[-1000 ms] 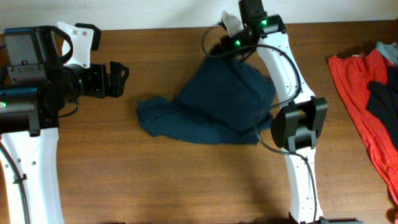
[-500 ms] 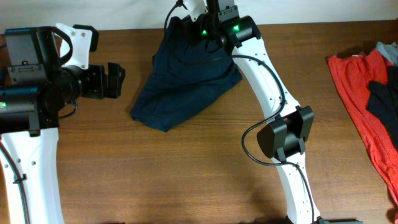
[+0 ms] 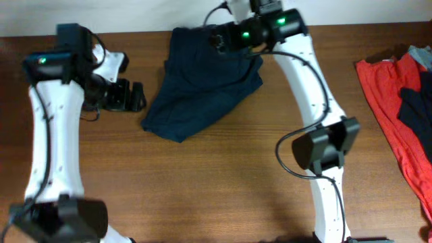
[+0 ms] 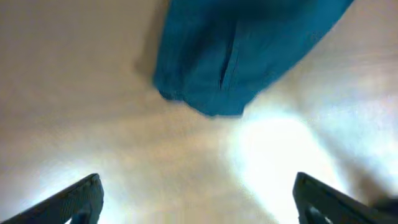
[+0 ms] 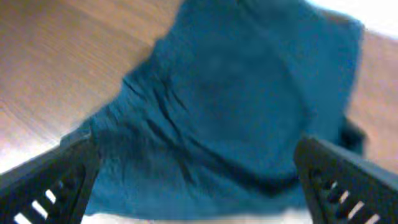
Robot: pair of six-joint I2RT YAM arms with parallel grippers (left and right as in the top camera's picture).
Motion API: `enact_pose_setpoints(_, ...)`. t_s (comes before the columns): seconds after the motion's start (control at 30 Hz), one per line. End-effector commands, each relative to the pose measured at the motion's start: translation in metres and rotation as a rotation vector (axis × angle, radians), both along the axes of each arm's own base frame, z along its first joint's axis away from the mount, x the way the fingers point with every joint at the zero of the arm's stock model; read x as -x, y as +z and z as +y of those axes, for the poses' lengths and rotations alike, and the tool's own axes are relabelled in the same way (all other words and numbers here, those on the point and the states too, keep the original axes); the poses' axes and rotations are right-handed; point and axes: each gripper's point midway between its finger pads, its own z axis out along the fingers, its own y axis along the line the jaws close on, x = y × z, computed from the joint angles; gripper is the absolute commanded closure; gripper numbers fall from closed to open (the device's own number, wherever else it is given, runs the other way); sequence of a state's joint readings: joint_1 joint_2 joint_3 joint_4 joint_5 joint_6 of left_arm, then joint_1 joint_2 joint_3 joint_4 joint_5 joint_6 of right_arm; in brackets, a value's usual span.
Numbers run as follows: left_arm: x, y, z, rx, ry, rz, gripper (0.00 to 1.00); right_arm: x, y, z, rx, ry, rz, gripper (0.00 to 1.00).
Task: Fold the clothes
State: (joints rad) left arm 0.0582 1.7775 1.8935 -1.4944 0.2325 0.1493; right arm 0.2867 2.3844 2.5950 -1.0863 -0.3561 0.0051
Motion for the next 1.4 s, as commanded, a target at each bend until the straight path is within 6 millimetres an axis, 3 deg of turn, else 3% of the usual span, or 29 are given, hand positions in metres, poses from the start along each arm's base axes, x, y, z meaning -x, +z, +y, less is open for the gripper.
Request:
enact_pose_setpoints(0.0, 0.007, -0.030, 0.000, 0.020, 0.117, 0.175, 0.09, 0.020, 0.039, -0.041, -0.017, -0.104, 0.036, 0.01)
enact_pose_setpoints(0.07, 0.009, -0.050, 0.000, 0.021, 0.134, 0.251, 0.16, 0.030, 0.030, -0.059, -0.012, -0.153, 0.117, 0.01)
enact_pose_setpoints(0.27, 0.002, -0.118, -0.004, 0.127, 0.207, 0.371, 0.16, 0.056, 0.009, -0.100, 0.015, -0.221, 0.299, 0.01)
enact_pose_setpoints(0.43, -0.001, -0.156, -0.012, 0.252, 0.264, 0.392, 0.15, 0.072, 0.001, -0.120, 0.030, -0.258, 0.388, 0.01)
enact_pose_setpoints(0.6, -0.006, -0.176, -0.015, 0.279, 0.288, 0.362, 0.15, 0.084, -0.004, -0.128, 0.051, -0.272, 0.445, 0.01)
enact_pose_setpoints(0.77, -0.024, -0.187, -0.013, 0.282, 0.297, 0.277, 0.15, 0.088, -0.005, -0.130, 0.059, -0.275, 0.459, 0.01)
enact_pose_setpoints(0.87, -0.029, -0.198, -0.002, 0.225, 0.356, 0.252, 0.15, 0.088, -0.005, -0.130, 0.060, -0.275, 0.464, 0.01)
enact_pose_setpoints(1.07, -0.032, -0.204, -0.001, 0.228, 0.407, 0.244, 0.17, 0.090, -0.006, -0.130, 0.062, -0.275, 0.471, 0.02)
enact_pose_setpoints(1.17, -0.038, -0.204, 0.000, 0.231, 0.407, 0.219, 0.28, 0.091, -0.006, -0.130, 0.063, -0.275, 0.475, 0.01)
enact_pose_setpoints(1.3, -0.054, -0.196, -0.012, 0.324, 0.405, 0.169, 0.69, 0.092, -0.007, -0.130, 0.066, -0.276, 0.479, 0.01)
enact_pose_setpoints(1.37, -0.061, -0.187, -0.024, 0.411, 0.383, 0.150, 0.97, 0.092, -0.007, -0.133, 0.078, -0.282, 0.479, 0.01)
